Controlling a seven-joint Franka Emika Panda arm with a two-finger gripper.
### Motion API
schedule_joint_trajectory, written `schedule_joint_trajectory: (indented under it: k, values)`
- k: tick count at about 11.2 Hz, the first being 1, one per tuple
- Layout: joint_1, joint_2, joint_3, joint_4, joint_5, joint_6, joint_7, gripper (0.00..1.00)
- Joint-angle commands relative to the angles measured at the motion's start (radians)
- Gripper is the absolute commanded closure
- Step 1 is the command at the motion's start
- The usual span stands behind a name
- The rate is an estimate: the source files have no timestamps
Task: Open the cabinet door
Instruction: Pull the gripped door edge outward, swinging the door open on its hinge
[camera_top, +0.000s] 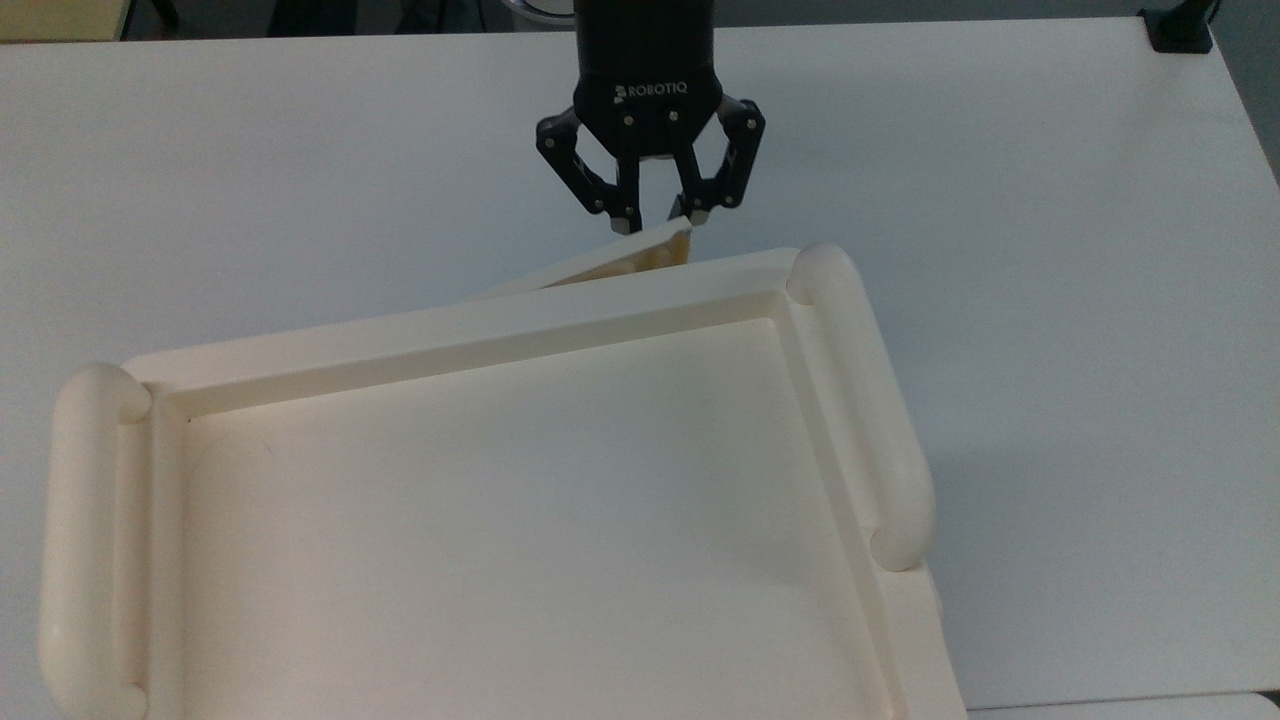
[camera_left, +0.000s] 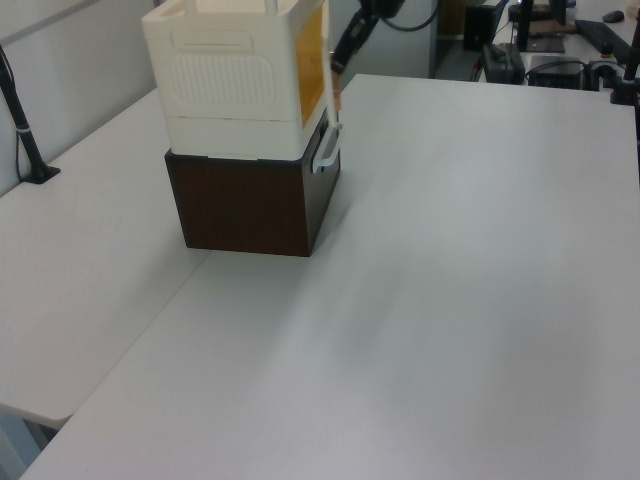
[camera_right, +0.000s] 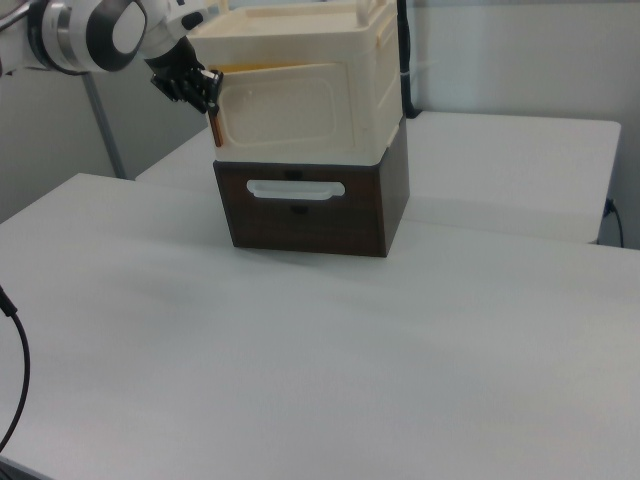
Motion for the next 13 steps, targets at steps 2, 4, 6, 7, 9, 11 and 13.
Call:
schedule_joint_trajectory:
  k: [2, 4, 6, 7, 9, 11, 13]
  values:
    - [-0.119, -0.071, 0.001, -0.053, 0.031, -0.199, -0.223, 0.94]
    - [-0.18, -0.091, -0.002, -0.053, 0.031, -0.29, -0.344, 0.84]
    - [-0.215, -0.123, -0.047, -0.051, 0.031, -0.391, -0.448, 0.6]
    - [-0.222, -0.137, -0.07, -0.051, 0.031, -0.427, -0.488, 0.47]
    - [-0.234, -0.144, -0.128, -0.048, 0.031, -0.473, -0.539, 0.13]
    - [-0.257, -0.152, -0.162, -0.051, 0.027, -0.484, -0.539, 0.0]
    - [-0.296, -0.166, -0.185, -0.048, 0.007, -0.523, -0.516, 0.0]
